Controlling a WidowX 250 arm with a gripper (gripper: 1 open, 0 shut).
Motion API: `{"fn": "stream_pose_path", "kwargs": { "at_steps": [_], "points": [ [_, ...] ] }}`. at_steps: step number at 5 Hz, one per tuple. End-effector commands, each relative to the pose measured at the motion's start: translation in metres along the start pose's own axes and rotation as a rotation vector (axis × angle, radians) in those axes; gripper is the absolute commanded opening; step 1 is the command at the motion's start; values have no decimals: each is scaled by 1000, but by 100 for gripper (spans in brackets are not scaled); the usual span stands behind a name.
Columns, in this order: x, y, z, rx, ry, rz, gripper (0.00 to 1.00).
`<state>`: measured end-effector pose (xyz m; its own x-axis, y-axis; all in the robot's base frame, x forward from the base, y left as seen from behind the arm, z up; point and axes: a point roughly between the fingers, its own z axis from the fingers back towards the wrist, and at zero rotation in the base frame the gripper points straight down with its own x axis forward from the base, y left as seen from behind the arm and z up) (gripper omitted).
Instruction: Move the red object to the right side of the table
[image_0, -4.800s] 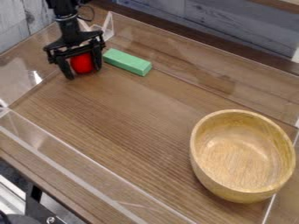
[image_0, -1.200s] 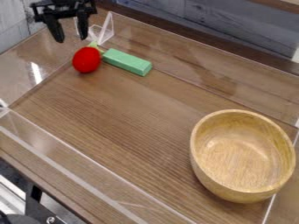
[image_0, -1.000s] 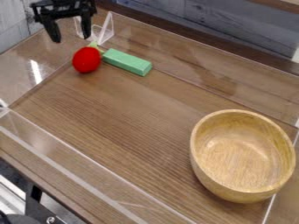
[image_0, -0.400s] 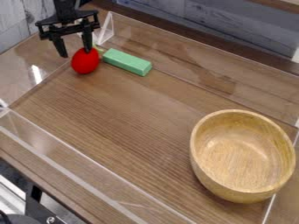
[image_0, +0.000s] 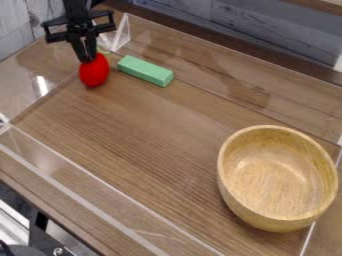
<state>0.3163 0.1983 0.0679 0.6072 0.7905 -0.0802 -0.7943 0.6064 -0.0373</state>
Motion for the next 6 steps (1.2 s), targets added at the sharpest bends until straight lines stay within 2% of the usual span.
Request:
{"fn": "stream_pose_path", "kwargs": {
  "at_steps": [1,2,4,5,6],
  "points": [
    [10,-10,32,-27,-79,5,100],
    [17,-12,24,-21,-78,33,0],
    [-2,-60,37,-40,-76,-254,0],
    [0,-65,32,-27,-74,-291,100],
    [1,-71,27,-17,-70,-330,0]
  ]
}}
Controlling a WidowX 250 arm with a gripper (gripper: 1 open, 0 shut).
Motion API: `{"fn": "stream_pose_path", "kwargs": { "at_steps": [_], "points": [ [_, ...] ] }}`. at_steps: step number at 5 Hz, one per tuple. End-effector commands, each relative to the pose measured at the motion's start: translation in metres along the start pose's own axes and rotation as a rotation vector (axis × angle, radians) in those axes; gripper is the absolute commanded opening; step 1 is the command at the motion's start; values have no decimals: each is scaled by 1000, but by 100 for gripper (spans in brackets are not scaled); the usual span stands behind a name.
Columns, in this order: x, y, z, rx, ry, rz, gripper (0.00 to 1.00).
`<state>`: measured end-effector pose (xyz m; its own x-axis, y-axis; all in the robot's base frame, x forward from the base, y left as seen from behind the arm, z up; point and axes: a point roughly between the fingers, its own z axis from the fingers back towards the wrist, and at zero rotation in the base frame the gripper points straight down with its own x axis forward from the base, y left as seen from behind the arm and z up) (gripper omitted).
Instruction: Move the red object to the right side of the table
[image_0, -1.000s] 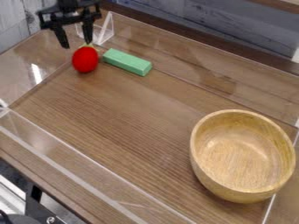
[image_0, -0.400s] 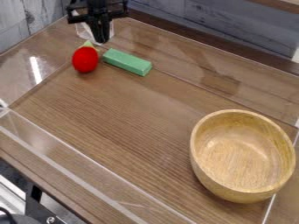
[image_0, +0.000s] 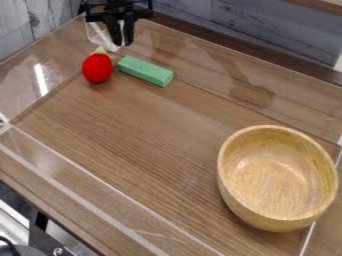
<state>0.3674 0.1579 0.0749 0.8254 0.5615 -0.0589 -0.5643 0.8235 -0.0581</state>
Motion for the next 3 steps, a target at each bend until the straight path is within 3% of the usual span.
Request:
{"fn": "stream_pose_path", "kwargs": {
  "at_steps": [1,3],
  "points": [
    [6,-3,13,9,-59,-33,100],
    [4,18,-17,52,-43,-52,100]
  ]
}}
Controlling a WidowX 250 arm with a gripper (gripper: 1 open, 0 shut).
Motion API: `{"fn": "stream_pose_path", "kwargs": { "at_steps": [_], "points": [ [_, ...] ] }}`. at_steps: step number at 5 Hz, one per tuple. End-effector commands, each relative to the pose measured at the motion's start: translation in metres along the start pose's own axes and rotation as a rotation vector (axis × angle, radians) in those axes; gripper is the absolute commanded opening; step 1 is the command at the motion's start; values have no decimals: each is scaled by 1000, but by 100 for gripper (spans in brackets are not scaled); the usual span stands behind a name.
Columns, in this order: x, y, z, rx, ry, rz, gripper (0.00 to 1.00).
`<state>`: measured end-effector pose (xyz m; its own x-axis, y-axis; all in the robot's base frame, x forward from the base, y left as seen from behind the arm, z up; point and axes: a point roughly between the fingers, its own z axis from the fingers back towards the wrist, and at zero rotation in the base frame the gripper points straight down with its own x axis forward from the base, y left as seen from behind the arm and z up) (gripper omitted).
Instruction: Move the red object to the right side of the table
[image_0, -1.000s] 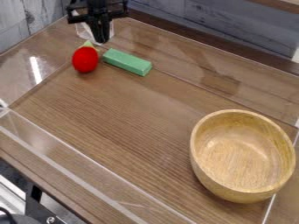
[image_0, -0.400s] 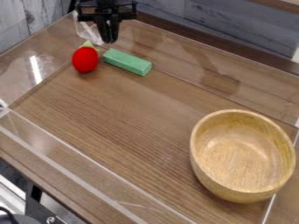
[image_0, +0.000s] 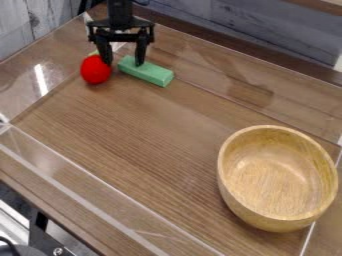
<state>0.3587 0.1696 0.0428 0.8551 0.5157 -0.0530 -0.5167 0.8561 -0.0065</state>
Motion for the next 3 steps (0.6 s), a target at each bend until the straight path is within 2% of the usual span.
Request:
{"fn": "stream_pose_path", "kwargs": {
  "at_steps": [1,2,3],
  "points": [
    [4,20,6,13,-32,46,100],
    [5,34,0,27,-24,80,0],
    [5,32,-4,36,-20,98,0]
  ]
}}
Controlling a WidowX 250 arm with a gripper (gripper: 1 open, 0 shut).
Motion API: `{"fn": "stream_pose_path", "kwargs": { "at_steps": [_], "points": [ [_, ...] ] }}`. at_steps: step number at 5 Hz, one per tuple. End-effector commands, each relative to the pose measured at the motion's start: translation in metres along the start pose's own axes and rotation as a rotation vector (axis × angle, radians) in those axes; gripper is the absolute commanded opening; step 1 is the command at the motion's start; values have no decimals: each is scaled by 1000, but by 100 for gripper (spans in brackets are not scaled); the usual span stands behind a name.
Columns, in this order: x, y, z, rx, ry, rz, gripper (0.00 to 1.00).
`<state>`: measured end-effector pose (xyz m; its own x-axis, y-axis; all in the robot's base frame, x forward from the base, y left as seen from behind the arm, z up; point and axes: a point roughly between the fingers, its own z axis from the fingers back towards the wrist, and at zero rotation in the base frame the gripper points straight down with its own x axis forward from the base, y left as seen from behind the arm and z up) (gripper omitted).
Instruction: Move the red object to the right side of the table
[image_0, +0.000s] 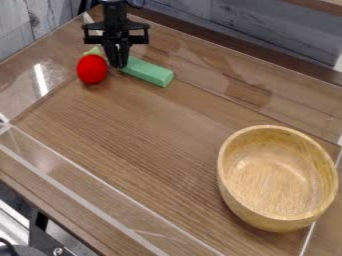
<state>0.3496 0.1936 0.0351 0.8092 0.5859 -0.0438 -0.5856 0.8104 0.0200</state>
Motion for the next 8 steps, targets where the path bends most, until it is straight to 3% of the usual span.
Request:
{"fn": "stream_pose_path", "kwargs": {
  "at_steps": [1,3,4,5,8],
  "points": [
    [-5,-11,27,-4,-42,-17,0],
    [-20,-56,67,-55,-104,-139,0],
    [-21,-59,67,-49,-99,-171,100],
    [-14,-48,62,-36,-97,-180,100],
    [8,21,49,8,-78,-212,100]
  ]
}}
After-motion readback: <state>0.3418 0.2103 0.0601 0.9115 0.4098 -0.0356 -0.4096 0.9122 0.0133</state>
